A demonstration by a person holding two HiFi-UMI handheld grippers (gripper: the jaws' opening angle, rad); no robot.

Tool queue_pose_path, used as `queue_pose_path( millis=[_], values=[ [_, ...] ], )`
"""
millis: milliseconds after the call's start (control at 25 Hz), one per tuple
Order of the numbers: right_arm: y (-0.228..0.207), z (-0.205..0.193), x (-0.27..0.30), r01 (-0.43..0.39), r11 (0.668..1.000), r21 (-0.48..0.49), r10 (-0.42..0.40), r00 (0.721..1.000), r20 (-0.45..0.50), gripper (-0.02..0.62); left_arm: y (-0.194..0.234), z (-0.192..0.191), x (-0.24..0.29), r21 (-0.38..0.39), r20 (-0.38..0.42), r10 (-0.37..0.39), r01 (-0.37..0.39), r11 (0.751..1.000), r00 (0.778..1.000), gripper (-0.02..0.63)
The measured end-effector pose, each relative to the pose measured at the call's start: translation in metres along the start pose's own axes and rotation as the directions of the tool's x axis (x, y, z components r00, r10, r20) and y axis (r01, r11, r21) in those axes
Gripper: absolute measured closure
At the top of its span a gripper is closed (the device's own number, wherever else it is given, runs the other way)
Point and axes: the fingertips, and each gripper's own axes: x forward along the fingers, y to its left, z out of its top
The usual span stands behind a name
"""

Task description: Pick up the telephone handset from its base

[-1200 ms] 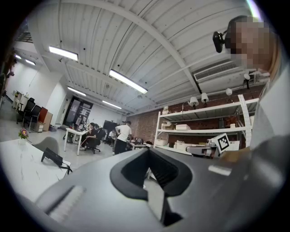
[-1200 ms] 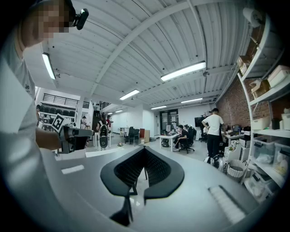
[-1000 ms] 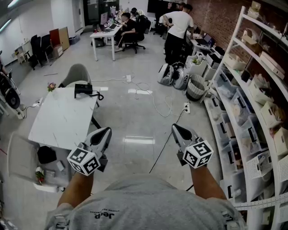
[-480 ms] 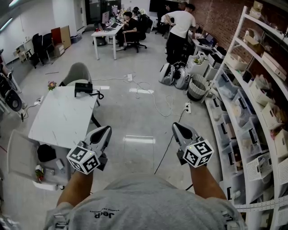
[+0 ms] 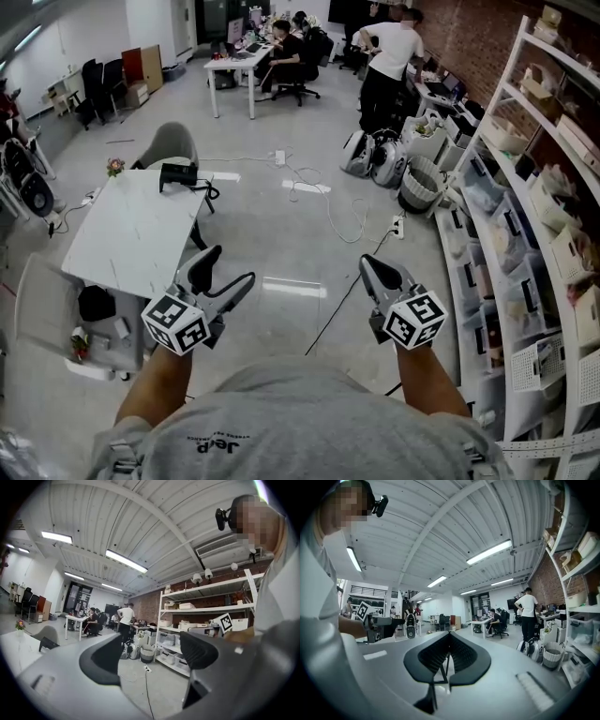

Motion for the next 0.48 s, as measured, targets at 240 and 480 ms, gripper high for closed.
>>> queue_pose_path(
  millis=[240, 480],
  values=[
    [-0.026, -0.001, -0.016, -0.040, 0.999, 0.006, 0.040, 0.999, 0.009, 0.591, -0.023, -0.003, 0.019, -0.003, -0.002, 0.046, -0.046, 0.999, 0.999, 0.169],
    [-0.053, 0.001, -0.018, -0.054, 0.998, 0.016, 0.053, 0.998, 0.024, 0.591, -0.036, -0.008, 0.038, -0.003, -0.026, 0.065, -0.065, 0.998, 0.998, 0.169]
  ],
)
